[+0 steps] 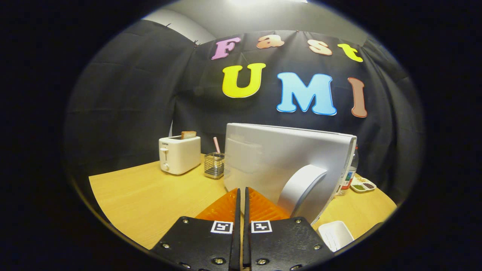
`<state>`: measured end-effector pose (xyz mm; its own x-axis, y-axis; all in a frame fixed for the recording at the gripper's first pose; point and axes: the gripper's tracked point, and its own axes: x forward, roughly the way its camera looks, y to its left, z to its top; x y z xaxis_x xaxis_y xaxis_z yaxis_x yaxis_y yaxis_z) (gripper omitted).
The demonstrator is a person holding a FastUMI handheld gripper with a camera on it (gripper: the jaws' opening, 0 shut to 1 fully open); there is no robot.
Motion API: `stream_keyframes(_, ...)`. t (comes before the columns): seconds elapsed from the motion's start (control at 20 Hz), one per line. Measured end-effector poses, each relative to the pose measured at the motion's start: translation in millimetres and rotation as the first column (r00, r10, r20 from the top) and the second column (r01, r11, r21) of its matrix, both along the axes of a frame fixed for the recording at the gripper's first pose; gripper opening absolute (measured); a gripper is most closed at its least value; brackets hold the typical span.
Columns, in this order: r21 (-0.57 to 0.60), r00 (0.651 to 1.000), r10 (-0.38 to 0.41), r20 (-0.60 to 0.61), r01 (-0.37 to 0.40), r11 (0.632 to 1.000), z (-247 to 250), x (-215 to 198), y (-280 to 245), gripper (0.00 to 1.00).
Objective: Open the microwave, put the food inside, and close the microwave door.
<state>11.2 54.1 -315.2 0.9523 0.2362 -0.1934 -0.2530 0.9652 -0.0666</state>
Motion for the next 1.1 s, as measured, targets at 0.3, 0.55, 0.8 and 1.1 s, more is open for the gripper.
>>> stream_keyframes(0.3,0.0,0.992,-0.127,-0.022,0.127,0.992,-5.0,48.4,-53.0,0.03)
stream_keyframes(0.55,-0.019,0.974,-0.222,-0.042,0.221,0.975,-18.7,94.3,-84.8,0.03)
stream_keyframes(0.8,-0.017,0.956,-0.288,-0.056,0.288,0.958,-25.3,134.7,-102.7,0.03)
stream_keyframes(1.1,-0.019,0.938,-0.342,-0.063,0.342,0.94,-30.0,180.3,-113.4,0.03)
